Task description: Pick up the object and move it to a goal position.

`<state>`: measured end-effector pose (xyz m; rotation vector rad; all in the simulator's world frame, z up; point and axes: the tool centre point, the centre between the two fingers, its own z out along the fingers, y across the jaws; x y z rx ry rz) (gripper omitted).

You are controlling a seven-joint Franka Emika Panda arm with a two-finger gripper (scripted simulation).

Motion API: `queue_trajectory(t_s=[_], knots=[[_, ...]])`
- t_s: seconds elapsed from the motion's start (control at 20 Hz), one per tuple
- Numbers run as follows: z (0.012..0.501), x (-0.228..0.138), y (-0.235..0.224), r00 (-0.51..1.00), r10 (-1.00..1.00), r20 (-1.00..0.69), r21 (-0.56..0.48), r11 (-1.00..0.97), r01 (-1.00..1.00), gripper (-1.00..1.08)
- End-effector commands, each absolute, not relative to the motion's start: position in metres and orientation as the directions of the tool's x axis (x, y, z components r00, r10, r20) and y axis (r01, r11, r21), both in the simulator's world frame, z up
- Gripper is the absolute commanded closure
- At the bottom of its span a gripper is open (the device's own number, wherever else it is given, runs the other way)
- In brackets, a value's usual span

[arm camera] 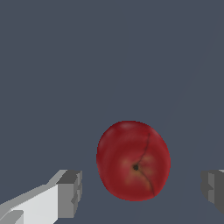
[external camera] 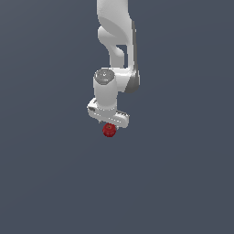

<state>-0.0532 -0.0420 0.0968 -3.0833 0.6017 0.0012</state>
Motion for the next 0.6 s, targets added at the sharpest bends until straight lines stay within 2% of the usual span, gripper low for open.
queue_trajectory(t_s=[0.0, 0.55], knots=[[0.096, -0.053, -0.042, 0.927, -0.376, 0.0, 0.0, -0.927, -0.376, -0.92], [0.053, -0.055, -0.042, 0.925, -0.381, 0.0, 0.0, -0.925, -0.381, -0.92]])
